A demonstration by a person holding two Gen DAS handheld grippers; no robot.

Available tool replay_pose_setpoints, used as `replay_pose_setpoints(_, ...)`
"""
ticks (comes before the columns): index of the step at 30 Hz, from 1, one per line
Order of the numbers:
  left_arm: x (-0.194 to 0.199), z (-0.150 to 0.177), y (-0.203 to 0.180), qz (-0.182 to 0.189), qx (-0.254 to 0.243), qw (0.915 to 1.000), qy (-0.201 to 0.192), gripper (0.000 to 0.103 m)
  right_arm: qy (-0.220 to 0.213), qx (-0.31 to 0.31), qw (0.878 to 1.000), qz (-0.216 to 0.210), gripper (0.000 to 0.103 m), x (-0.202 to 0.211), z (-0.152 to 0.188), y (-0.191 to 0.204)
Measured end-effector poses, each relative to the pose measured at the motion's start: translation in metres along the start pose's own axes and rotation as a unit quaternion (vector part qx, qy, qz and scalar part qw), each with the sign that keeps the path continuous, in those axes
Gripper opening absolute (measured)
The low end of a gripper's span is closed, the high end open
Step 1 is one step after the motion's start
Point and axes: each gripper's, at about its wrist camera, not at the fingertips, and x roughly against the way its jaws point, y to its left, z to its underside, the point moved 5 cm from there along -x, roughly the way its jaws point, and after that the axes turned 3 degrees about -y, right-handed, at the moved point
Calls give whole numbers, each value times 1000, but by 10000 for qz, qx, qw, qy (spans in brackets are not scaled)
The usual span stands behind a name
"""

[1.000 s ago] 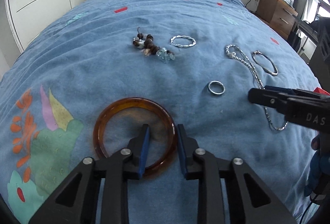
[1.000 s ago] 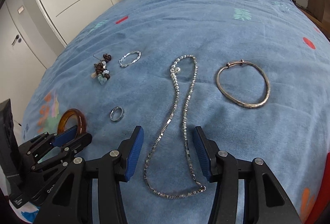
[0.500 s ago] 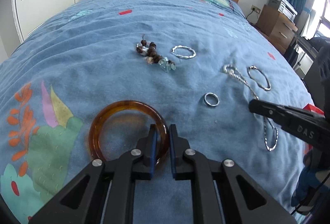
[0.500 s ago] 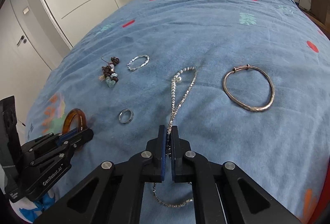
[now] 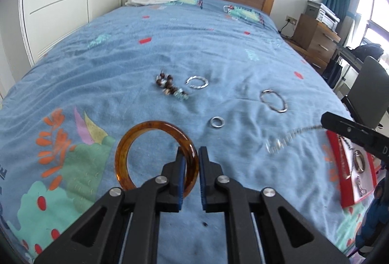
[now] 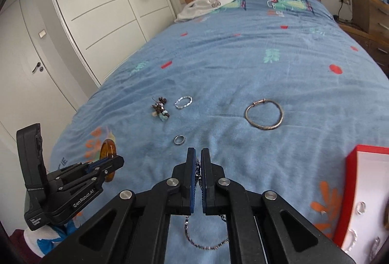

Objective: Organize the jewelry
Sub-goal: 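Carry the amber bangle and silver necklace in both grippers over the red box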

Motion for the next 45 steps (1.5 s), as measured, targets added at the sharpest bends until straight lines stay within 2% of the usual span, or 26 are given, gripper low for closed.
replay_pose_setpoints(5,30,-5,-21,126,-154,9996,-177,9,-286,3,9995,108,4,47,-3,-1)
replay_pose_setpoints(12,64,-10,-71,427,-417,9977,-328,9,-697,-72,9969,355,4,110,-7,-21)
replay_pose_setpoints(19,81,-13,-149,871,-839,9919,-388,9,-991,-160,9924,708,4,168,-8,-62)
replay_pose_setpoints(26,72,-4,-231,1323,-1168,9841,-208,9,-1121,-347,9871,1085,4,209,2,-116)
replay_pose_setpoints(36,36,16,-328,1788,-1647,9699,139,9,-896,-816,9812,1503,4,208,31,-202)
replay_pose_setpoints(45,-8,34,-371,1862,-1885,9632,455,9,-653,-1101,9768,1718,4,180,53,-249)
